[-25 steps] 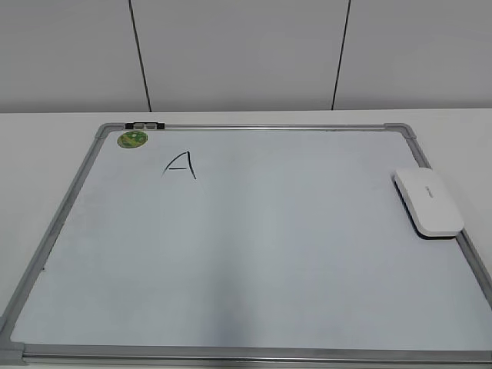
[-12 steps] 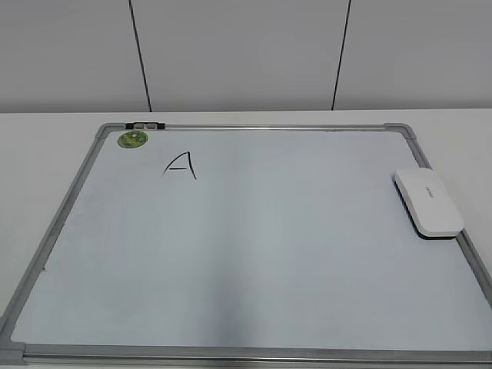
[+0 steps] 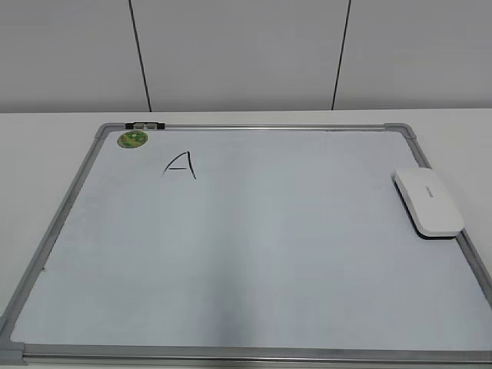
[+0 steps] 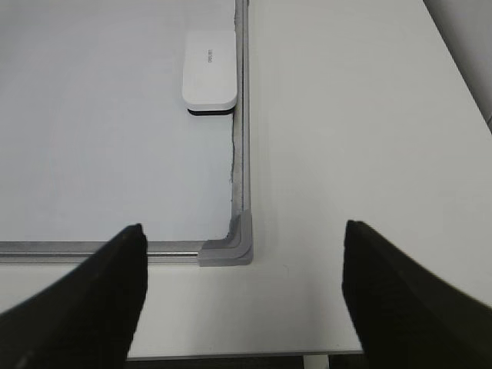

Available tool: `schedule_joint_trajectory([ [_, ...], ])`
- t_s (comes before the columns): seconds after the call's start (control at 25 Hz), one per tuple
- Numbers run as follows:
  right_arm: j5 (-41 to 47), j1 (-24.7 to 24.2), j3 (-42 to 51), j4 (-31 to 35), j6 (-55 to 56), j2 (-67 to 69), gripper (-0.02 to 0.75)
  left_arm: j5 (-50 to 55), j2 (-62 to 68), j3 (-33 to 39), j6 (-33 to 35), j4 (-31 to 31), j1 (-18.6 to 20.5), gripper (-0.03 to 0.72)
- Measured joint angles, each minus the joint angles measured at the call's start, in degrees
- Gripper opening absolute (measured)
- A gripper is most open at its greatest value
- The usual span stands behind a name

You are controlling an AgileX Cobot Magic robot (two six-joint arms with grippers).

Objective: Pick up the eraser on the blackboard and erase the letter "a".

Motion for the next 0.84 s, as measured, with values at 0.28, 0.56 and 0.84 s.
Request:
schedule_joint_trajectory([
  [0.28,0.0,0.0,0.0,0.0,0.0,0.0,0.587,0.0,0.0,0.0,0.0,0.0,0.0,0.41],
  [0.56,0.0,0.0,0.0,0.0,0.0,0.0,0.587,0.0,0.0,0.0,0.0,0.0,0.0,0.41],
  [0.84,0.0,0.0,0.0,0.0,0.0,0.0,0.587,0.0,0.0,0.0,0.0,-0.1,0.0,0.41],
])
